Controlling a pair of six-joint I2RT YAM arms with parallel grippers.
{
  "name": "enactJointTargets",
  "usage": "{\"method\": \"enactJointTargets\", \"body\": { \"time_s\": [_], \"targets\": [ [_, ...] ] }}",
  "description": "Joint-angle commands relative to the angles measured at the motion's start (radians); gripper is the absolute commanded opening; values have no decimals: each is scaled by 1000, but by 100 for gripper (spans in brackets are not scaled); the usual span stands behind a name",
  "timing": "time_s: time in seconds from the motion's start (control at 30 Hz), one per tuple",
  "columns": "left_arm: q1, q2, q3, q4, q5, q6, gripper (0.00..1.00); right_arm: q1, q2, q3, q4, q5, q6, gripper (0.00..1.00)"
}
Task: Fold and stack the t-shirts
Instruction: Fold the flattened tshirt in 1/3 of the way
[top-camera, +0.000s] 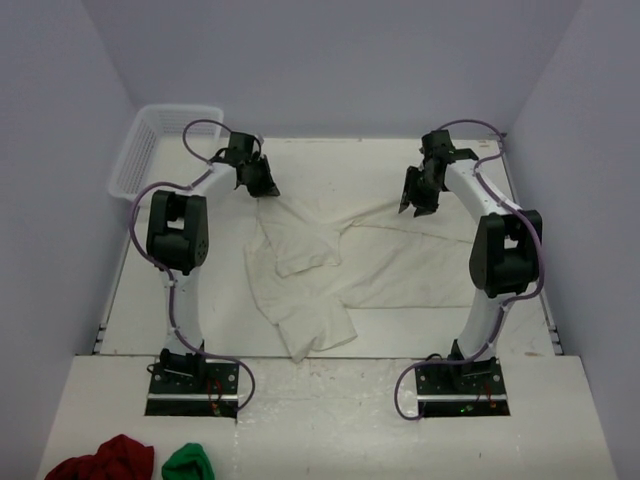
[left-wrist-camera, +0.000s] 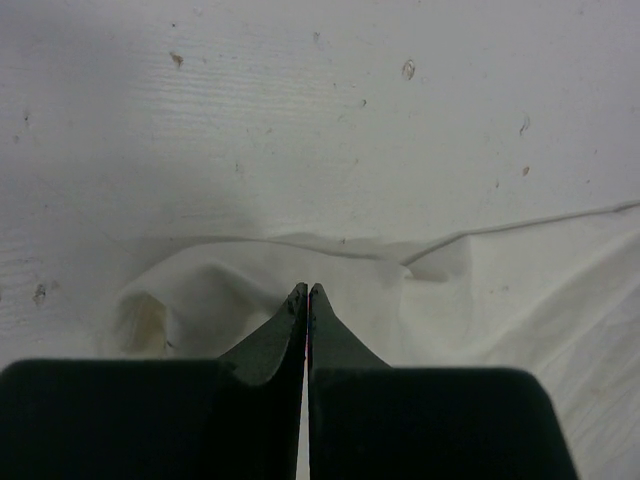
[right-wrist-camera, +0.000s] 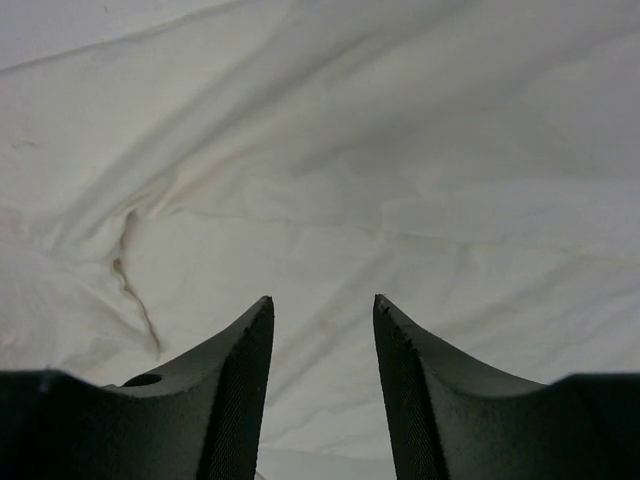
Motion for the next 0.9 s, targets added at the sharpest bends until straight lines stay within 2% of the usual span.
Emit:
{"method": "enactJointTargets", "body": {
  "time_s": [0.0, 0.07, 0.1, 0.17, 0.2, 0.47, 0.53, 0.57, 0.67, 0.77, 0.87],
  "targets": [
    [7, 1, 48, -42, 48, 28, 0, -32, 26, 11, 15, -41, -16, 46],
    [10, 15, 48, -52, 39, 46, 0, -50, 32, 6, 9, -39, -11, 45],
    [11, 30, 50, -57, 32, 50, 0, -53, 38, 5, 9, -44, -14, 39],
    [23, 46, 59, -71, 35, 51, 0, -55, 48, 12, 8, -39, -19, 17],
    [28, 54, 62, -72, 44, 50, 0, -55, 55, 19, 8, -32, -19, 0],
    [65, 133, 88, -105, 53, 31, 0, -61, -6, 14, 49, 77, 7, 0],
    [75, 144, 83, -100, 56, 31, 0, -72, 4, 35, 9, 92, 24, 0],
    [79, 147, 79, -97, 55, 31, 0, -86, 21, 48, -11, 97, 27, 17],
    [97, 159, 80, -100, 53, 31, 0, -122, -8, -9, -15, 143, 36, 58],
    [114, 164, 83, -97, 58, 37, 0, -214, -18, -56, -23, 139, 56, 58],
    [129, 173, 91, -100, 61, 39, 0, -280, -52, -116, 6, 106, 69, 54]
  ]
}}
